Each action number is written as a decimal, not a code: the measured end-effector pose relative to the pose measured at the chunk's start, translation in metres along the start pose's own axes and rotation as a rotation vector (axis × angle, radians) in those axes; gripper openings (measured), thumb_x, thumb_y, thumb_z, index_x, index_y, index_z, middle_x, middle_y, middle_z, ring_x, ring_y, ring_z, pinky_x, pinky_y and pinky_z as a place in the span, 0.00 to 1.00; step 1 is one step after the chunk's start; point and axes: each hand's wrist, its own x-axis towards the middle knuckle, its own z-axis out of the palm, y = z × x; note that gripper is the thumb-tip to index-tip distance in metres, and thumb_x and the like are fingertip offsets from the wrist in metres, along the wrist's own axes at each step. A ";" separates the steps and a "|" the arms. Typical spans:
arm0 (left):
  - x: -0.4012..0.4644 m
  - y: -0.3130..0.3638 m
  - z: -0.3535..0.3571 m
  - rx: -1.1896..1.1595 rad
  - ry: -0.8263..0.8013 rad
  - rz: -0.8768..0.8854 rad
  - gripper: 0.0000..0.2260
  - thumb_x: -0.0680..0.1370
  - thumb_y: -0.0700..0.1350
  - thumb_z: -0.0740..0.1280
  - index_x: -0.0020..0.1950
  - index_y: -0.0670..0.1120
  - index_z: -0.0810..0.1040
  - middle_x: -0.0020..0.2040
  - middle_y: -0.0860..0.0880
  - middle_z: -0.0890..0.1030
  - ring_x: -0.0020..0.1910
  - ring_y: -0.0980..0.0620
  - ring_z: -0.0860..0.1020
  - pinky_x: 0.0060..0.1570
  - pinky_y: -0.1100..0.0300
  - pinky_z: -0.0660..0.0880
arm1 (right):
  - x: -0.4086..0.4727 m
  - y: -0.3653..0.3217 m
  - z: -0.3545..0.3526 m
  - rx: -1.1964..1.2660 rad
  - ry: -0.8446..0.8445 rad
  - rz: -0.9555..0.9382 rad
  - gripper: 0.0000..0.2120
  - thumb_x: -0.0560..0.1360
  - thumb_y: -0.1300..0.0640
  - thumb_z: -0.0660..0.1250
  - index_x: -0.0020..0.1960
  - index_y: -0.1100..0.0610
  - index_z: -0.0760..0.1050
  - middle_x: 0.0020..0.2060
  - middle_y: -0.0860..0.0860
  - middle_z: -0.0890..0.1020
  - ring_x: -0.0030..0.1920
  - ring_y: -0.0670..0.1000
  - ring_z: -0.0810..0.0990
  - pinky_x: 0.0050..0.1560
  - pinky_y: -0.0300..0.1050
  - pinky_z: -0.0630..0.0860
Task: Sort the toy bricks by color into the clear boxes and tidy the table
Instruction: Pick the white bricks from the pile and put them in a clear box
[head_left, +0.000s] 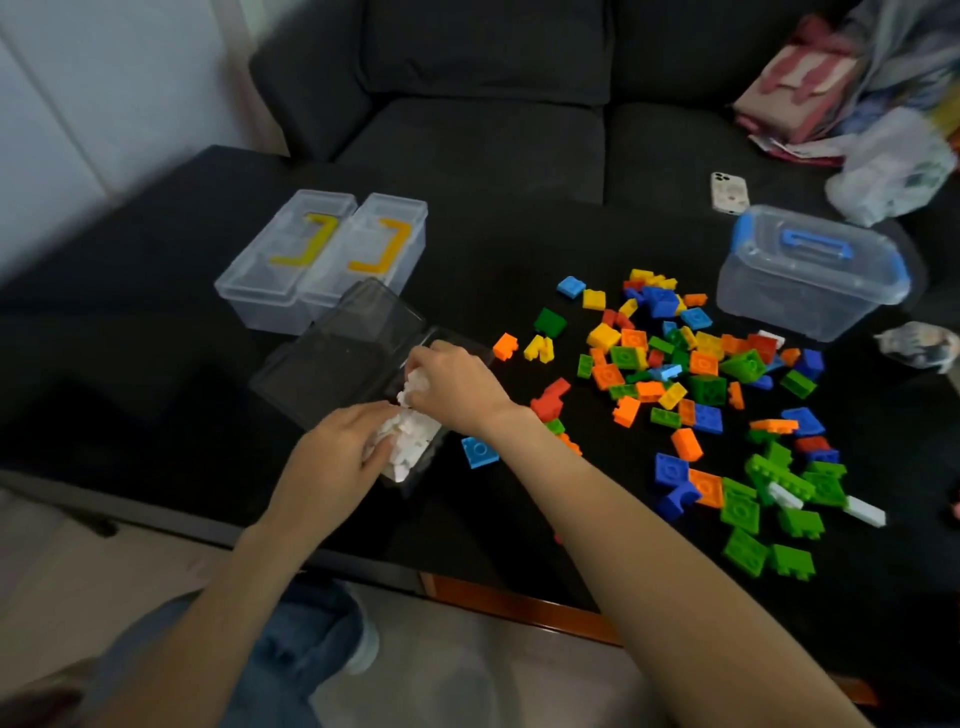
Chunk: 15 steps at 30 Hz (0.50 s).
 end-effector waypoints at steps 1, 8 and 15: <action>-0.002 -0.001 0.001 0.018 0.012 0.020 0.14 0.75 0.39 0.70 0.60 0.42 0.79 0.57 0.46 0.81 0.55 0.48 0.78 0.52 0.58 0.74 | 0.000 -0.001 0.001 0.028 -0.028 -0.006 0.16 0.74 0.54 0.67 0.61 0.57 0.73 0.60 0.56 0.73 0.59 0.55 0.75 0.58 0.48 0.73; 0.001 -0.001 -0.001 -0.095 0.092 -0.052 0.10 0.74 0.39 0.70 0.54 0.42 0.79 0.49 0.48 0.80 0.45 0.53 0.79 0.43 0.65 0.71 | -0.014 -0.001 0.001 0.153 -0.113 -0.036 0.30 0.71 0.52 0.72 0.71 0.55 0.67 0.66 0.56 0.68 0.65 0.53 0.68 0.63 0.42 0.65; 0.001 -0.001 -0.010 -0.107 0.107 -0.101 0.13 0.73 0.36 0.69 0.57 0.43 0.78 0.50 0.49 0.80 0.47 0.55 0.77 0.46 0.64 0.72 | -0.024 -0.017 0.017 0.105 -0.007 -0.056 0.28 0.70 0.58 0.73 0.67 0.58 0.69 0.62 0.58 0.70 0.60 0.55 0.73 0.60 0.46 0.72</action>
